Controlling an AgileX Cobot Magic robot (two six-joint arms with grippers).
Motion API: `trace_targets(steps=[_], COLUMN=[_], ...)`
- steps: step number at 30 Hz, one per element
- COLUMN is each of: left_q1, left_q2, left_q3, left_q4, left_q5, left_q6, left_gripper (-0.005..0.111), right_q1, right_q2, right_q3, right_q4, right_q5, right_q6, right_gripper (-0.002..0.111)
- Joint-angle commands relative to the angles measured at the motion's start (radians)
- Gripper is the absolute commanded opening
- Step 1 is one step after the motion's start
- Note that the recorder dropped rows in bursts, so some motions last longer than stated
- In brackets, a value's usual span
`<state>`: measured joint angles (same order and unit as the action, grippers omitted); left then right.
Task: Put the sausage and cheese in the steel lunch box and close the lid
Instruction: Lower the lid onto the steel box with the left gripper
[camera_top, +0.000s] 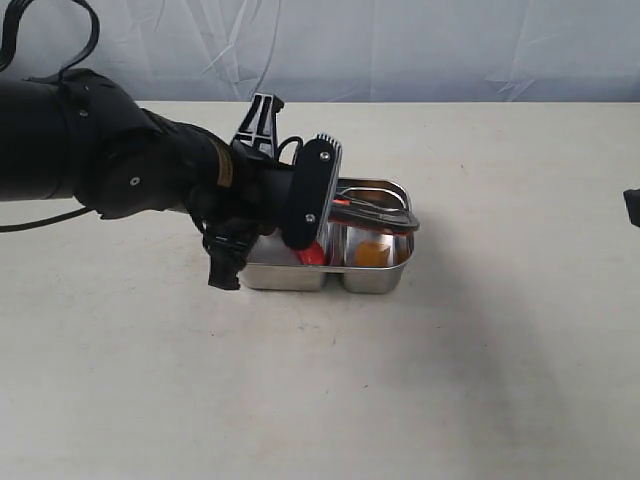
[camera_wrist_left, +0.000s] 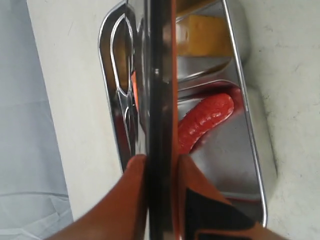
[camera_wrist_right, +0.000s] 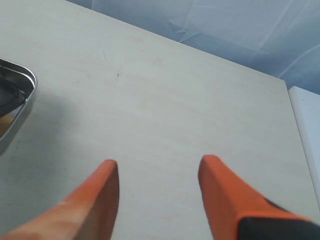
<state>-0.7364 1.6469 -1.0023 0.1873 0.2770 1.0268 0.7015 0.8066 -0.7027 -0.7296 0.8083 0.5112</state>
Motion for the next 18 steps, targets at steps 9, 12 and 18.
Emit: trace_targets(steps=[9, 12, 18], left_q1=[-0.004, -0.004, -0.004], left_q2=[0.005, 0.005, 0.005], left_q3=[0.006, 0.006, 0.006], left_q4=[-0.208, -0.221, -0.221], left_q5=[0.045, 0.075, 0.084], left_q6=[0.004, 0.004, 0.004], left_gripper=[0.004, 0.015, 0.040], right_q1=[-0.004, -0.004, -0.004], right_q2=[-0.006, -0.006, -0.006], right_q3=[0.005, 0.005, 0.005], right_q4=[-0.013, -0.013, -0.013], right_q5=[-0.007, -0.007, -0.007], right_q6=[0.004, 0.011, 0.013], right_gripper=[0.047, 0.047, 0.047])
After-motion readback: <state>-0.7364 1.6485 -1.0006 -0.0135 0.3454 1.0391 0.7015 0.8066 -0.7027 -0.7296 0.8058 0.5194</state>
